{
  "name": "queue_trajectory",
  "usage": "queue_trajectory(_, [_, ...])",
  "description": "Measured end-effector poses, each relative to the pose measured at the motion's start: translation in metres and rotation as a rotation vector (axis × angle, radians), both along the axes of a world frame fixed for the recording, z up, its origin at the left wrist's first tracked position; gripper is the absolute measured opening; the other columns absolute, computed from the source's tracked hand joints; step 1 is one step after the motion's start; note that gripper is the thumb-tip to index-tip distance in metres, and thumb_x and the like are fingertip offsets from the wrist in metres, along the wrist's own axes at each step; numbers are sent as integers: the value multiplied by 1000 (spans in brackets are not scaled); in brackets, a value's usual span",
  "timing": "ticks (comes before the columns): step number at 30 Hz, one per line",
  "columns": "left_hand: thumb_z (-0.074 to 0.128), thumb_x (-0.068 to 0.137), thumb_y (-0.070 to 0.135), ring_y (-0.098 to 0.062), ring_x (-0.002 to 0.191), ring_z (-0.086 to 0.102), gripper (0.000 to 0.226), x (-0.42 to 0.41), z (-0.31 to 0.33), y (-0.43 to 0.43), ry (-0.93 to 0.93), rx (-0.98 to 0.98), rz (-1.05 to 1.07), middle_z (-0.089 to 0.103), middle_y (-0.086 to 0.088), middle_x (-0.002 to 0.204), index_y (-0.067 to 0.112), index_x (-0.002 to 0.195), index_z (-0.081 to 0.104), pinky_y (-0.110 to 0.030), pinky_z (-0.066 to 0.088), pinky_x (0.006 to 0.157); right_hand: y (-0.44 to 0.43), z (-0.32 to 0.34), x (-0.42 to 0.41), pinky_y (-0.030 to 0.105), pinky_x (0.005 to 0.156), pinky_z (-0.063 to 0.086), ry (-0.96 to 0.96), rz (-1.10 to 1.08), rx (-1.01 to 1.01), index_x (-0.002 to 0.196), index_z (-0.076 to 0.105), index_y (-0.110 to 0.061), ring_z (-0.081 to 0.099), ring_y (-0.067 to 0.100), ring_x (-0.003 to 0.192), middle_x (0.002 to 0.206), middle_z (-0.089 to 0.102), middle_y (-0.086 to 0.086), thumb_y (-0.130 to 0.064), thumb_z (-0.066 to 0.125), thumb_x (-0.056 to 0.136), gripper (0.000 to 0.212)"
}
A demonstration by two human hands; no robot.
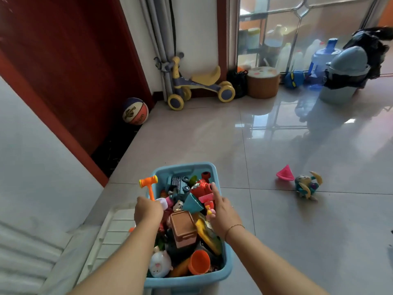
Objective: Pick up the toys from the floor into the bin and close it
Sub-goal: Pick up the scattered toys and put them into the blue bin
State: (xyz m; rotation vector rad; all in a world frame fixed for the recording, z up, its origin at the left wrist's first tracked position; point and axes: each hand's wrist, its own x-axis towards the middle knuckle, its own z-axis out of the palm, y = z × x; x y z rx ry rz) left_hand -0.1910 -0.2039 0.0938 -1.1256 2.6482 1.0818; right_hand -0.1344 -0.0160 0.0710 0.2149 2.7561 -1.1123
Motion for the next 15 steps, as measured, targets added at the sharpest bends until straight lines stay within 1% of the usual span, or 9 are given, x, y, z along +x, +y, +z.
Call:
queue_trajectory(3, [64,82,17,-38,104,61,35,-23,-13,-10,-68,-63,-33,63,-23,114,-2,110,57,-38,47,83,0,-13,2,31,85,50,-21,-5,-27,146,-11,-43,54,21,106,140,33,3,-17,52,90,88])
queue_trajectory(6, [61,85,19,-40,101,62,32,-52,-43,-16,-100,-35,-36,65,-24,111,-4,108,62,-39,49,82,2,-33,3,30,92,49,-6,30,19,145,-13,-43,49,18,111,143,30,0,-15,49,89,88])
queue_trajectory(8, [60,81,21,-41,89,66,34,-73,-64,-24,-88,47,37,69,-23,99,-7,100,63,-41,55,79,4,-43,3,30,101,42,7,33,60,147,-10,-38,40,17,119,143,30,-3,-16,48,89,85])
queue_trajectory(10, [54,85,17,-36,70,66,30,-90,-86,-34,-29,237,122,67,-20,77,-11,93,59,-41,56,71,4,-50,3,30,107,35,19,37,99,149,-6,-34,31,17,126,145,26,-4,-20,47,90,81])
queue_trajectory(11, [50,90,15,-31,56,62,29,-93,-85,-35,14,315,185,62,-18,62,-12,93,59,-38,54,65,2,-53,3,29,109,33,20,34,116,149,-5,-33,28,17,128,145,24,-4,-22,47,91,79])
queue_trajectory(12, [45,94,15,-26,44,54,31,-94,-82,-35,53,348,238,55,-14,47,-13,95,58,-36,52,58,0,-56,3,29,109,31,24,25,127,149,-4,-33,27,17,129,146,22,-4,-22,47,91,78])
queue_trajectory(13, [42,97,20,-23,37,48,35,-96,-81,-37,87,360,255,50,-11,38,-11,95,58,-31,47,51,-1,-58,1,28,109,31,21,19,135,149,-3,-33,26,17,129,146,21,-5,-23,47,91,77])
queue_trajectory(14, [39,98,26,-23,37,48,41,-96,-78,-36,81,347,240,51,-10,38,-9,89,58,-28,43,47,-3,-59,-1,28,109,31,21,16,142,149,-2,-33,26,17,129,146,20,-5,-24,46,92,75])
queue_trajectory(15, [37,99,32,-25,40,50,46,-96,-79,-36,65,326,211,55,-12,44,-7,84,58,-28,42,47,-4,-59,-3,28,109,31,24,16,146,149,-1,-32,26,17,129,146,20,-5,-25,45,92,74])
